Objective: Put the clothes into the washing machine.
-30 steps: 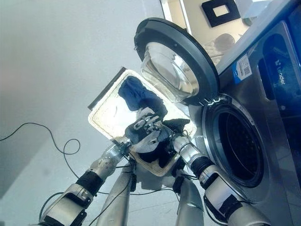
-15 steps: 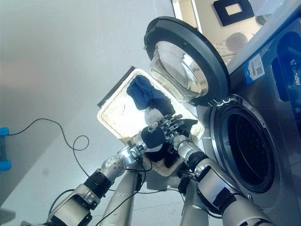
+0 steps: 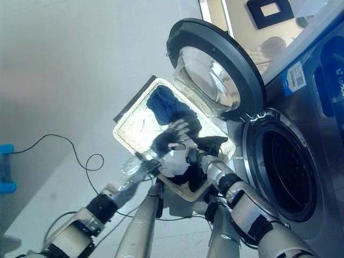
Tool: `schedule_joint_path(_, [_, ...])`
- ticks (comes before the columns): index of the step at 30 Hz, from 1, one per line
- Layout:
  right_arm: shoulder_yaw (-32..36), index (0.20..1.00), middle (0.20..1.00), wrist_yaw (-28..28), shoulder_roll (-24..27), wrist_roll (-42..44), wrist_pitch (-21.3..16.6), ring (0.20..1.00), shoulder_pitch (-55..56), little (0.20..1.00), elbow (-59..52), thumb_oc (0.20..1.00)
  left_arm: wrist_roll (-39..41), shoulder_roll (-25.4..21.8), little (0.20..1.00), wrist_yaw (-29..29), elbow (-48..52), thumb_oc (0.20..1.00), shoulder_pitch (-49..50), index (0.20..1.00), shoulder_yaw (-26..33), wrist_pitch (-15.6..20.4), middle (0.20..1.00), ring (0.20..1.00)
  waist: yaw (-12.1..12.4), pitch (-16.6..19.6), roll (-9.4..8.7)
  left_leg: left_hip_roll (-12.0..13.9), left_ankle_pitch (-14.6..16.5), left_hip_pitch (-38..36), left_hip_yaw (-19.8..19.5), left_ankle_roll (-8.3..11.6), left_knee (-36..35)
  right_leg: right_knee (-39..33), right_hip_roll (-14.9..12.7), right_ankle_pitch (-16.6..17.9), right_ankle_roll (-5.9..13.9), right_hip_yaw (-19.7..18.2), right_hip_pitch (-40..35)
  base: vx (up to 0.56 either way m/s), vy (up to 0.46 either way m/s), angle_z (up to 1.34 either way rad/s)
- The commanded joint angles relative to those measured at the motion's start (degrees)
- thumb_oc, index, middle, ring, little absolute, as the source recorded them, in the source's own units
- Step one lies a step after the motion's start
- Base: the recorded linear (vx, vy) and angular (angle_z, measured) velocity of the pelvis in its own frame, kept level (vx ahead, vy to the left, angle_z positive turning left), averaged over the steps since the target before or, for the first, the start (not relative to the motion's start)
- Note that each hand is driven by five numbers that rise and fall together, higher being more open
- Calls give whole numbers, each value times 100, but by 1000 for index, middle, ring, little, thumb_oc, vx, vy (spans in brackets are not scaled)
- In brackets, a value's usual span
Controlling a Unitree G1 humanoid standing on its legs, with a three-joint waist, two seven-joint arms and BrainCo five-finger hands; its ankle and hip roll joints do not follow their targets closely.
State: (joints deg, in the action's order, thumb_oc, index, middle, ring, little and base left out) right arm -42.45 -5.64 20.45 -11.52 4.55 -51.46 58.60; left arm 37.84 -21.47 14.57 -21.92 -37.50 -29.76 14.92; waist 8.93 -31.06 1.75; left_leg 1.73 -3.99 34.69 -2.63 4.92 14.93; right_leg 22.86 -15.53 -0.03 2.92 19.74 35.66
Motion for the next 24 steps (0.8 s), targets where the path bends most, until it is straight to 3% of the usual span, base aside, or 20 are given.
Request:
schedule_joint_path(1, [610, 200, 200, 70, 301, 1534, -623, 200, 238, 200, -271, 200, -1898, 226, 1000, -2242, 50, 1000, 63, 1000, 285, 1755, 1000, 1000, -35, 126, 256, -470, 174, 46, 491, -175, -115, 19, 348, -16, 401, -88, 96, 0, 0, 0])
schedule_joint_path(4, [1042, 200, 200, -116, 320, 2645, -990, 200, 540, 200, -246, 200, -2326, 200, 1000, -3253, -120, 1000, 295, 1000, 611, 2248, 1000, 1000, -13, 126, 238, -478, 212, 37, 449, -164, -85, 91, 335, -81, 374, -66, 100, 0, 0, 0])
schedule_joint_path(8, [1687, 200, 200, -640, 239, 4395, -1428, 200, 884, 200, -242, 200, -2823, 290, 1000, -4245, -414, 1000, 566, 1000, 934, 2449, 1000, 1000, 3, 126, 220, -494, 265, 31, 418, -150, -11, 228, 319, -162, 349, -22, 117, 6, -24, 4])
schedule_joint_path(10, [1931, 200, 200, -815, 173, 4969, -1521, 200, 1025, 200, -342, 200, -3150, 309, 1000, -4728, -623, 1000, 626, 1000, 1003, 2355, 1000, 1000, -16, 126, 200, -493, 267, 29, 419, -142, 7, 276, 330, -182, 341, -18, 124, 1, -3, 4])
schedule_joint_path(13, [2123, 200, 200, -1104, 148, 5606, -1570, 200, 1203, 200, -502, 200, -3199, 317, 1000, -4791, -915, 1000, 675, 1000, 1003, 2142, 1000, 1000, -73, 126, 178, -467, 262, 12, 457, -141, -5, 288, 353, -191, 336, -31, 128, 0, 3, 1])
schedule_joint_path(17, [2355, 200, 200, -1712, 37, 6578, -1342, 200, 1308, 200, -761, 200, -3575, 335, 1000, -4937, -1448, 1000, 621, 1000, 838, 1835, 1000, 1000, -182, 126, 159, -414, 261, -8, 549, -132, -8, 292, 391, -193, 332, -91, 146, -3, 46, 0])
schedule_joint_path(19, [2382, 200, 200, -1781, 14, 6617, -1347, 200, 1313, 200, -799, 200, -3683, 329, 1000, -4978, -1621, 1000, 590, 1000, 803, 1701, 1000, 1000, -214, 126, 154, -399, 262, -28, 577, -128, -21, 279, 406, -194, 333, -111, 138, -2, 39, -1])
schedule_joint_path(22, [2220, 200, 200, -1233, 49, 5595, -1566, 200, 1272, 200, -904, 200, -4119, 316, 1000, -5013, -2056, 1000, 441, 1000, 719, 1215, 1000, 1000, -300, 126, 122, -362, 236, -3, 664, -98, -33, 226, 434, -163, 338, -139, 162, -8, 45, -7])
schedule_joint_path(23, [2114, 762, 762, -917, 90, 5125, -1626, 762, 1234, 762, -935, 762, -4299, 289, 1000, -4962, -2166, 1000, 375, 1000, 644, 969, 1000, 1000, -324, 126, 112, -348, 221, 13, 691, -89, -42, 206, 443, -146, 339, -146, 179, -6, 26, -4])
schedule_joint_path(24, [2096, 1000, 1000, -859, 94, 5044, -1632, 1000, 1228, 1000, -945, 1000, -4320, 284, 1000, -4971, -2181, 1000, 363, 1000, 630, 965, 1000, 1000, -328, 126, 110, -346, 219, 17, 696, -88, -43, 205, 444, -144, 340, -149, 184, -11, 37, -7])
